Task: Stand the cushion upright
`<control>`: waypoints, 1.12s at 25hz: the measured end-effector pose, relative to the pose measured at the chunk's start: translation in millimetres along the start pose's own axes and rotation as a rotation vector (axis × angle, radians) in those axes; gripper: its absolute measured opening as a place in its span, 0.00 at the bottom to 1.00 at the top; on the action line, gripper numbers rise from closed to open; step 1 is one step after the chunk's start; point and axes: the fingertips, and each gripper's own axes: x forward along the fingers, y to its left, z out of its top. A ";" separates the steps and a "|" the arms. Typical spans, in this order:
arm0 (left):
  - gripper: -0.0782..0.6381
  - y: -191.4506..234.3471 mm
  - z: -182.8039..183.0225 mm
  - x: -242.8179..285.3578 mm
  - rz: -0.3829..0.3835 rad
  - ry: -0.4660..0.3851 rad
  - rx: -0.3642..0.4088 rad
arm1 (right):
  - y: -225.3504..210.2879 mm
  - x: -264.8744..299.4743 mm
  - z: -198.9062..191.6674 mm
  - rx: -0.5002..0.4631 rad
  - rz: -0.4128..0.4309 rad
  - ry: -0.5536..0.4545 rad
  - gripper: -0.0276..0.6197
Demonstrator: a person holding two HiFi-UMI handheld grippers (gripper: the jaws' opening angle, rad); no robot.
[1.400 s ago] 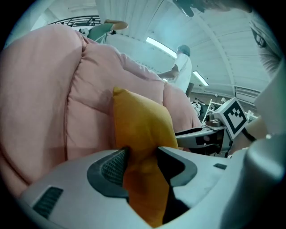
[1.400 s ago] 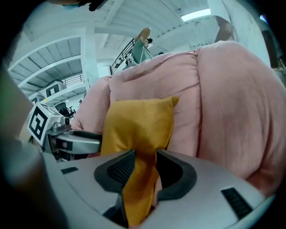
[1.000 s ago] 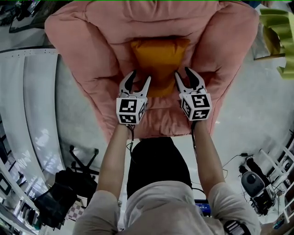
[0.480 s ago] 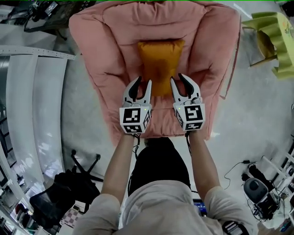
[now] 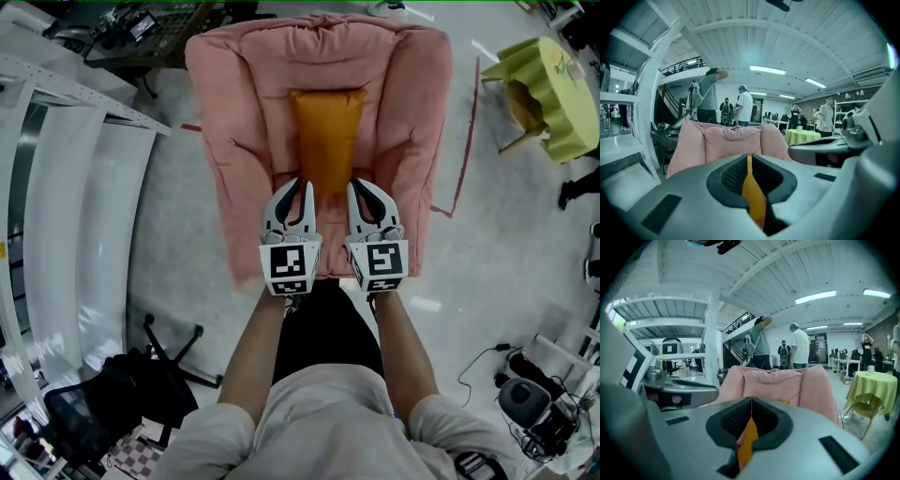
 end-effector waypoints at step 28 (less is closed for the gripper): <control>0.13 -89.3 119.8 -237.7 0.077 -0.112 -0.050 | 76.8 -240.6 133.3 -0.094 0.058 -0.153 0.05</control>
